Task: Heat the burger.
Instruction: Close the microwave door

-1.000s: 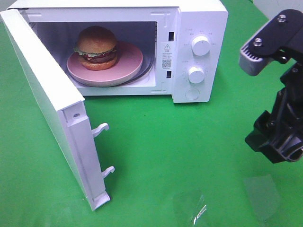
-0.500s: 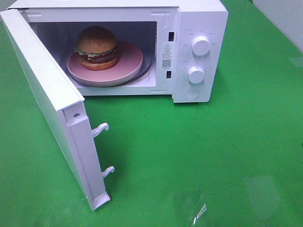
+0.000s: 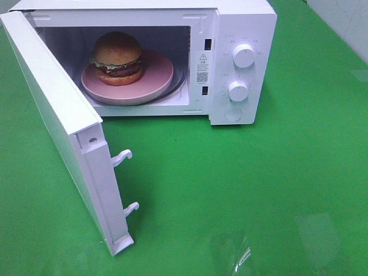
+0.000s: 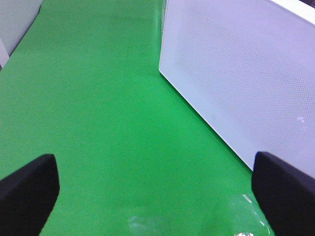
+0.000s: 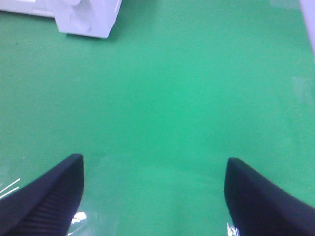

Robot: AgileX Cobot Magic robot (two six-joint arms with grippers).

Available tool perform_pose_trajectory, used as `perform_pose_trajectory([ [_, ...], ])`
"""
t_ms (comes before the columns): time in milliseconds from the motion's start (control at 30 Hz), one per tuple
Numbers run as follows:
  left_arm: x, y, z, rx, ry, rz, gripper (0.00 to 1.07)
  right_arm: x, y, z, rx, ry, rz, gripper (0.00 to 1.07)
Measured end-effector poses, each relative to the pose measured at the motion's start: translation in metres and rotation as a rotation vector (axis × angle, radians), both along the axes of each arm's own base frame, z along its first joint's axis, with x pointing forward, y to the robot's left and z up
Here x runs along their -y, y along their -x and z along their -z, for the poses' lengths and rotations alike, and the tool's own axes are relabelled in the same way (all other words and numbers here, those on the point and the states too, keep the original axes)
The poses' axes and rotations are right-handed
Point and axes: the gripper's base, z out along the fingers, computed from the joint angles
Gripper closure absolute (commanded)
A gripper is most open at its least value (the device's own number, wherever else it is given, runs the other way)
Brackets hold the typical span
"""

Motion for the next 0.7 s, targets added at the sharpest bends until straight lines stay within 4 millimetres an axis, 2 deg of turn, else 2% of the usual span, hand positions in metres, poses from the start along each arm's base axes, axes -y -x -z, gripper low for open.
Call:
perform_pose_trajectory([
  [233, 0.0, 0.0, 0.0, 0.0, 0.0, 0.0, 0.08, 0.006, 0.024, -0.004, 0.111, -0.015, 0.068, 0.31],
  [367, 0.0, 0.0, 0.0, 0.0, 0.0, 0.0, 0.08, 0.008, 0.043, 0.005, 0.134, -0.023, 0.091, 0.31],
  [500, 0.0, 0.0, 0.0, 0.0, 0.0, 0.0, 0.08, 0.009, 0.048, 0.007, 0.149, -0.026, 0.092, 0.31],
  [567, 0.0, 0.0, 0.0, 0.0, 0.0, 0.0, 0.08, 0.01, 0.058, 0.008, 0.2, -0.033, 0.093, 0.31],
  [700, 0.0, 0.0, 0.0, 0.0, 0.0, 0.0, 0.08, 0.01, 0.06, 0.008, 0.205, -0.033, 0.093, 0.32],
])
